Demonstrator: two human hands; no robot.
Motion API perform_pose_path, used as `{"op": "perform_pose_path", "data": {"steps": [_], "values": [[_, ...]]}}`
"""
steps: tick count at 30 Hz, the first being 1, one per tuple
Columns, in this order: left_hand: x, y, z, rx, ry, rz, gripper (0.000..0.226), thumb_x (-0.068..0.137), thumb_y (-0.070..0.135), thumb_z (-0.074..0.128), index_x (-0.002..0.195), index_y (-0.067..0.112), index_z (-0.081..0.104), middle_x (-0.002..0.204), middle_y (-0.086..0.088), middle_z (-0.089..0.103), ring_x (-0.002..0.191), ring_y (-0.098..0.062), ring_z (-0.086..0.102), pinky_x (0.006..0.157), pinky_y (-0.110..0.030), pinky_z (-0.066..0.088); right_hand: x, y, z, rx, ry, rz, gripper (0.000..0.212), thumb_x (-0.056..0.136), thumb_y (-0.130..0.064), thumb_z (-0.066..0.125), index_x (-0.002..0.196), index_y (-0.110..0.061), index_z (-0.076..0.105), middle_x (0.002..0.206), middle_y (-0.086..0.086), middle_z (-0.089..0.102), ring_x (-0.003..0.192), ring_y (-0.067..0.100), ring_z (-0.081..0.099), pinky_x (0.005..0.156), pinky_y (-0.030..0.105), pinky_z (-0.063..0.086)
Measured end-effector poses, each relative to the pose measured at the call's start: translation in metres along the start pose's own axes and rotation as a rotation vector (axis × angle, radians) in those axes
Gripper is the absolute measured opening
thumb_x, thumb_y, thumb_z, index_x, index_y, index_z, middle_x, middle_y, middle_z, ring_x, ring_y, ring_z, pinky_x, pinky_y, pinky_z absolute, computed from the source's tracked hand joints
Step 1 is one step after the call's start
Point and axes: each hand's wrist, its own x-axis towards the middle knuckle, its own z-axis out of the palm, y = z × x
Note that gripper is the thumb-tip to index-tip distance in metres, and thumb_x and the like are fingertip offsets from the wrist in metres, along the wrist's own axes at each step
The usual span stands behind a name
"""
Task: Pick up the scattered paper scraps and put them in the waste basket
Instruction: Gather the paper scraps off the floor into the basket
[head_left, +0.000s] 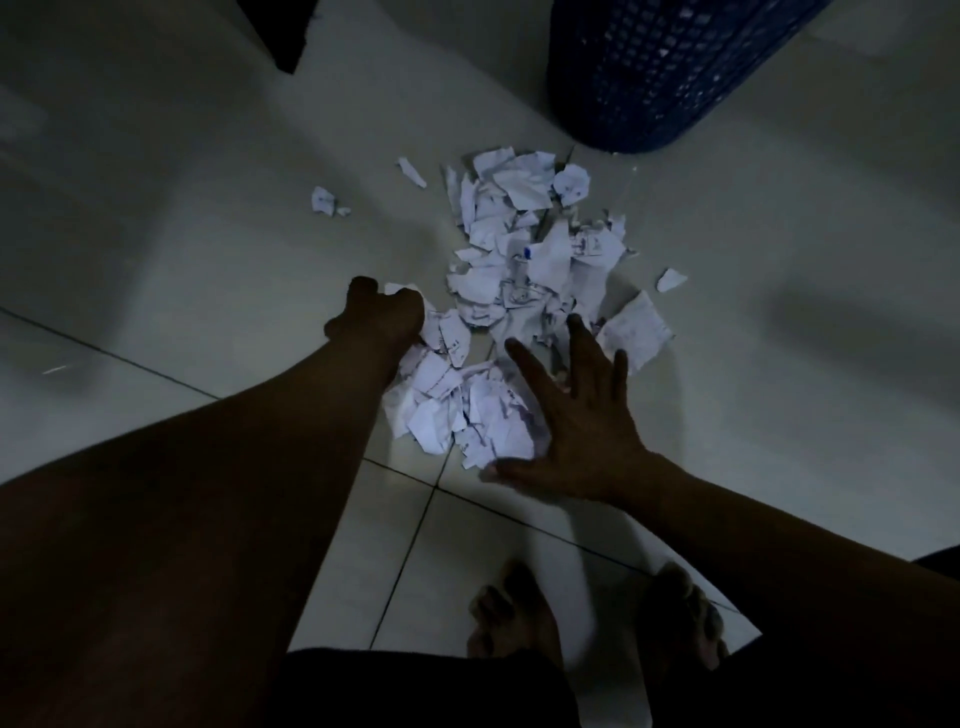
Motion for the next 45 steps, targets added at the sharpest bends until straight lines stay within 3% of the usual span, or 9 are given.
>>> {"op": "perform_pose_path", "data": {"steps": [4,9,13,21,25,30,36,42,45], "values": [[0.004,0.005,0.005,-0.062,-0.010,-0.001,0.068,0.056,0.045,0.052,0.119,0.022,0.048,0.120,-0.010,0.054,0.107,-0.034,0.056,0.095,-0.046,0.048,0.008,0.016,0.007,-0.054,0.052,0.018,0.096,0.073,-0.069,0.056,0.149,-0.035,0.008,0.155,0.028,0.002,0.145,0.039,-0.001,0.108,0.069,0.002],[-0.002,0.034,-0.001,0.029,0.090,0.061,0.052,0.087,0.030,0.050,0.133,0.010,0.040,0.139,-0.014,0.044,0.127,-0.033,0.044,0.111,-0.036,0.032,0.042,0.021,-0.025,0.061,0.303,0.032,0.079,0.082,-0.059,0.053,0.148,-0.020,0.031,0.151,0.030,0.019,0.139,0.043,0.022,0.107,0.059,0.025],[0.012,0.045,-0.006,0.118,0.296,0.163,0.052,0.089,0.025,0.049,0.137,0.012,0.038,0.140,-0.020,0.034,0.128,-0.038,0.037,0.107,-0.037,0.031,0.091,0.025,-0.050,0.056,0.483,0.056,0.061,0.091,-0.047,0.047,0.140,-0.011,0.045,0.142,0.034,0.034,0.126,0.048,0.039,0.099,0.053,0.038],[0.048,0.070,-0.021,0.403,0.228,0.357,0.063,0.095,0.019,0.044,0.151,0.019,0.015,0.158,-0.022,-0.002,0.146,-0.039,0.002,0.118,-0.043,0.013,0.184,0.024,-0.079,0.147,-0.068,0.262,0.066,0.095,-0.054,0.038,0.150,-0.038,0.006,0.160,0.013,-0.002,0.144,0.038,0.009,0.116,0.052,0.015],[0.056,0.065,-0.018,0.575,0.127,0.460,0.055,0.097,0.018,0.039,0.149,0.012,0.022,0.153,-0.026,0.018,0.140,-0.041,0.024,0.112,-0.038,0.025,0.169,0.022,-0.074,-0.051,-0.250,0.080,0.060,0.096,-0.055,0.031,0.150,-0.037,0.010,0.160,0.010,-0.002,0.146,0.034,0.005,0.116,0.054,0.012],[0.029,0.041,0.010,0.674,0.204,0.759,0.038,0.086,0.022,0.036,0.112,0.002,0.056,0.108,-0.024,0.055,0.100,-0.039,0.055,0.074,-0.037,0.044,0.143,0.027,-0.071,0.056,-0.018,-0.063,0.061,0.086,-0.052,0.025,0.138,-0.027,0.044,0.152,0.013,0.032,0.139,0.030,0.032,0.113,0.051,0.022],[0.052,0.092,0.012,0.701,0.124,0.715,0.058,0.098,0.020,0.041,0.151,0.015,0.018,0.158,-0.022,-0.001,0.146,-0.038,0.007,0.116,-0.043,0.021,0.139,0.045,-0.079,0.170,0.228,0.224,0.057,0.090,-0.044,0.035,0.143,-0.024,0.037,0.154,0.016,0.025,0.141,0.033,0.026,0.112,0.057,0.021],[0.055,0.081,0.019,0.876,-0.014,0.786,0.054,0.100,0.023,0.036,0.150,0.012,0.021,0.157,-0.025,0.007,0.142,-0.040,0.019,0.112,-0.043,0.026,0.082,0.056,-0.052,0.343,0.191,0.617,0.054,0.099,-0.046,0.032,0.150,-0.033,0.019,0.160,0.011,0.006,0.147,0.029,0.005,0.114,0.060,0.004],[0.037,0.055,0.021,0.857,-0.087,0.883,0.057,0.096,0.029,0.030,0.149,0.009,0.024,0.156,-0.024,0.016,0.141,-0.038,0.024,0.111,-0.041,0.027,0.070,0.055,-0.037,0.226,0.059,0.497,0.064,0.090,-0.054,0.015,0.151,-0.034,0.014,0.160,0.013,0.003,0.147,0.029,0.003,0.113,0.059,0.000]]}}
